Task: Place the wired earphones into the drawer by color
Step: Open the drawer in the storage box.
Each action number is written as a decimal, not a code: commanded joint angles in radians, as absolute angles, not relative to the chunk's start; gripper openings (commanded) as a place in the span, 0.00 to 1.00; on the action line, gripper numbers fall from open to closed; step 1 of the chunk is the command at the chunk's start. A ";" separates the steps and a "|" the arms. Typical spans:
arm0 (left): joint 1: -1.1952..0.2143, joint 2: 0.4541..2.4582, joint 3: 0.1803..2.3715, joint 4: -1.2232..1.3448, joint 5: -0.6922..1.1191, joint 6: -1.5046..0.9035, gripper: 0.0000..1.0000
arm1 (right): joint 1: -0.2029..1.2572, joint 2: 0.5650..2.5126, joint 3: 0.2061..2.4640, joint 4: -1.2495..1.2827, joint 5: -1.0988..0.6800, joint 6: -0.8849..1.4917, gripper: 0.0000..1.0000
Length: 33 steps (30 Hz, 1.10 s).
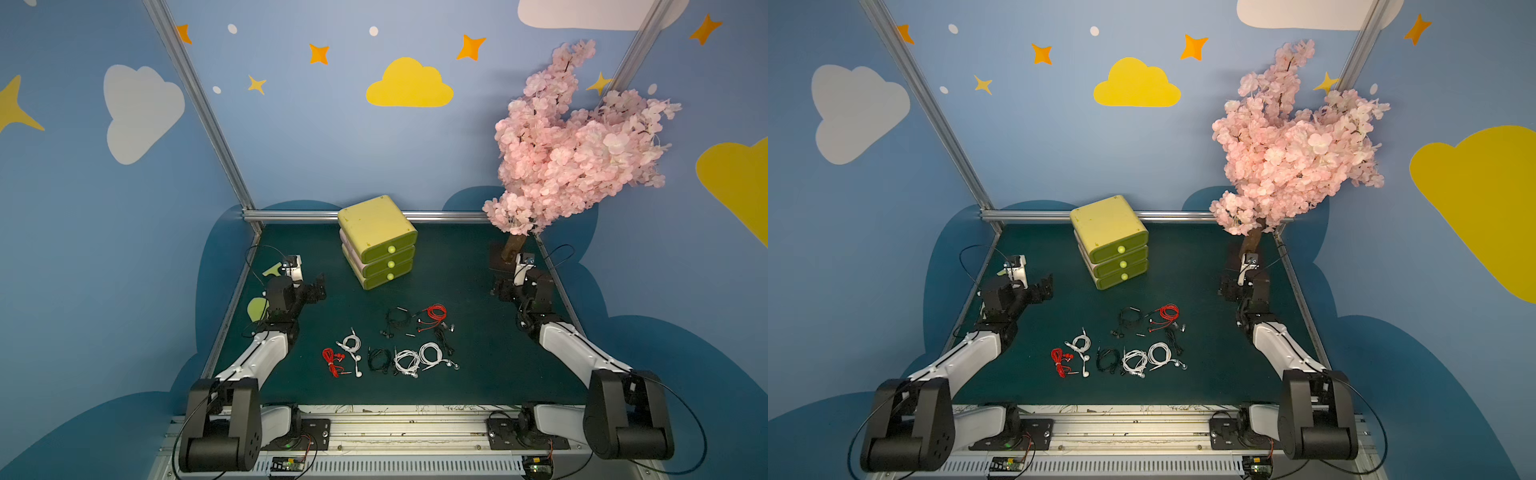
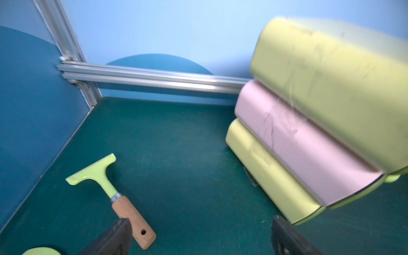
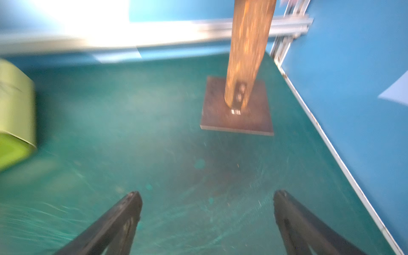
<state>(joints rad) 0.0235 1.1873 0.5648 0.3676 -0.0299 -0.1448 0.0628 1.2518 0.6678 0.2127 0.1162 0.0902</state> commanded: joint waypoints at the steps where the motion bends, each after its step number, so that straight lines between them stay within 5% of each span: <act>1: 0.027 1.116 0.619 0.087 -0.093 -0.353 1.00 | 0.058 1.212 0.757 -0.031 0.008 0.226 0.98; 11: 0.019 0.983 0.673 0.001 0.331 -0.483 1.00 | 0.098 1.146 0.837 -0.055 -0.567 0.243 0.97; 17: -0.050 1.003 0.744 -0.065 0.386 -0.519 1.00 | 0.219 1.194 0.908 -0.135 -0.577 0.282 0.96; 33: -0.221 1.120 0.836 -0.148 0.114 -0.399 1.00 | 0.549 1.492 1.064 -0.049 -0.460 0.355 0.88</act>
